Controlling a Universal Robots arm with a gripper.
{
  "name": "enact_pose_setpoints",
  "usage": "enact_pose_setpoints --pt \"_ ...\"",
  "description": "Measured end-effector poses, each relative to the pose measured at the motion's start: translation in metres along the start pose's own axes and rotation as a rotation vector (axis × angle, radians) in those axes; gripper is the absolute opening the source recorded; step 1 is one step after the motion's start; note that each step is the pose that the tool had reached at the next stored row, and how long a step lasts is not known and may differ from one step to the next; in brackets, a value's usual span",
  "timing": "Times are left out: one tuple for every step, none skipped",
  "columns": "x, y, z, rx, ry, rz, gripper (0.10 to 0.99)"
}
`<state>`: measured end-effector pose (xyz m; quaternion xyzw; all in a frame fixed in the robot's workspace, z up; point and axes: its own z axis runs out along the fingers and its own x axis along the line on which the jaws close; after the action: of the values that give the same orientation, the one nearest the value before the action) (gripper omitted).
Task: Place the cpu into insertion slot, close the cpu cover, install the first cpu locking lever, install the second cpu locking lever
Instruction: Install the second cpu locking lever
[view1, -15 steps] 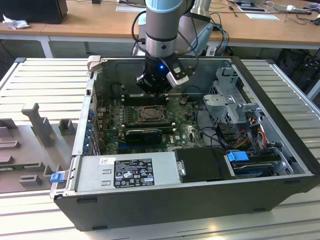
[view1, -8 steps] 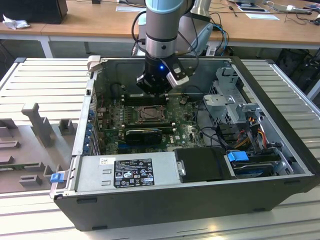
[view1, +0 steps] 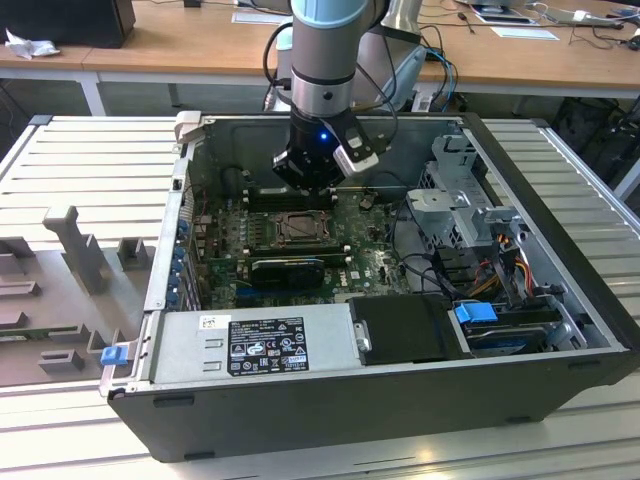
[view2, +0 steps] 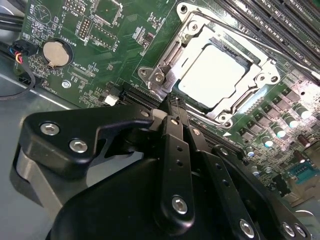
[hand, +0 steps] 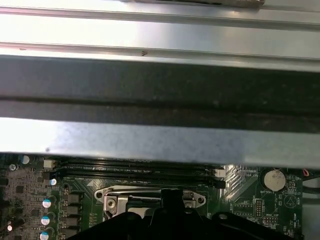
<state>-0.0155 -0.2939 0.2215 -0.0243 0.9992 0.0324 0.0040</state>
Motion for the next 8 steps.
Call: enact_pose_setpoints --pt "0.0 -0.0002 0.0 0.0 0.0001 0.0 0.106" --pt "0.0 -0.0007 -0.0001 0.0 0.0001 0.0 0.106" --pt "0.0 -0.0011 -0.0001 0.0 0.0001 0.0 0.106" --pt "0.0001 -0.0015 -0.0001 0.0 0.0001 0.0 0.106" --pt "0.0001 -0.0018 -0.0001 0.0 0.0 0.0 0.106" --pt "0.0001 -0.002 -0.0001 0.0 -0.0001 0.0 0.106" --pt "0.0001 -0.0021 -0.0001 0.0 0.0 0.0 0.106" --pt "0.0001 -0.0022 -0.0004 0.0 0.0 0.0 0.106"
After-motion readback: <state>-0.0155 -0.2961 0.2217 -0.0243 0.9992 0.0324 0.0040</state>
